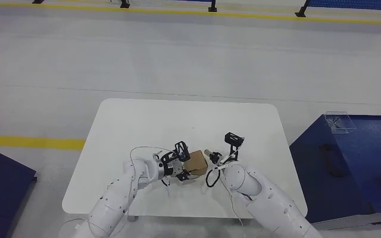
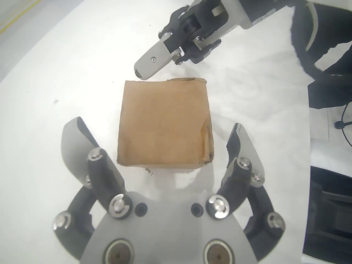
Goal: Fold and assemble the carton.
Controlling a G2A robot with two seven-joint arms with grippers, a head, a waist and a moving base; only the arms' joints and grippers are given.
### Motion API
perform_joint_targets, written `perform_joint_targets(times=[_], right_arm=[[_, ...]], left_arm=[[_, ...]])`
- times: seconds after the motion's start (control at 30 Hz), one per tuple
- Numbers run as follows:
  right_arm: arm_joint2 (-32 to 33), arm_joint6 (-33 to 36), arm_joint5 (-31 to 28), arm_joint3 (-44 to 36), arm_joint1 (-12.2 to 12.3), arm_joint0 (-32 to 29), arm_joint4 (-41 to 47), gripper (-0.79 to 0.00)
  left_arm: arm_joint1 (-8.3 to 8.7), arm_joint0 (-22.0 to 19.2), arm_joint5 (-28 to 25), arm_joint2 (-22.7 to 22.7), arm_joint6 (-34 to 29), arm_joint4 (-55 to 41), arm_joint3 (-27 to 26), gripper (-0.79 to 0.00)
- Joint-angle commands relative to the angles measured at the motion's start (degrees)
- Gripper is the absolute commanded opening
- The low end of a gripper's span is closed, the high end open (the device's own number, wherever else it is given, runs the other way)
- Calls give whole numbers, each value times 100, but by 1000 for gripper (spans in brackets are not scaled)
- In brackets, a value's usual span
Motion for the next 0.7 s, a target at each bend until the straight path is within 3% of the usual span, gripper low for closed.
perform_joint_targets(times=[0.0, 0.1, 0.13, 0.27, 0.33, 0.4, 0.43, 0.47, 0.6, 0.67], right_arm=[[55, -14, -2, 18, -14, -15, 10, 0], [123, 6, -20, 32, -32, -40, 22, 0], [148, 12, -21, 32, -37, -49, 19, 0], [242, 43, -26, 31, -50, -87, -13, 0], [301, 58, -20, 28, -53, -99, -42, 0], [389, 61, -8, 17, -57, -108, -20, 0], [436, 54, -11, 7, -59, -116, -5, 0], [481, 45, -14, -5, -62, -128, 14, 0], [734, -2, -26, -49, -57, -174, 96, 0], [937, -41, -59, -105, -46, -211, 201, 0]], left_arm=[[2, 8, 15, 15, 49, -9, 29, 0], [-2, 6, 63, 45, 96, -16, 62, 0], [-5, 7, 78, 58, 109, -27, 77, -99], [-13, -10, 106, 77, 161, -113, 132, -200], [-11, -24, 129, 75, 176, -136, 156, -406], [-9, -32, 91, 60, 223, -213, 177, -459], [-5, -39, 91, 51, 229, -227, 183, -526], [-2, -42, 92, 50, 226, -228, 183, -656], [8, -32, 48, 23, 254, -343, 155, -785], [16, -10, -112, -19, 283, -550, 129, -785]])
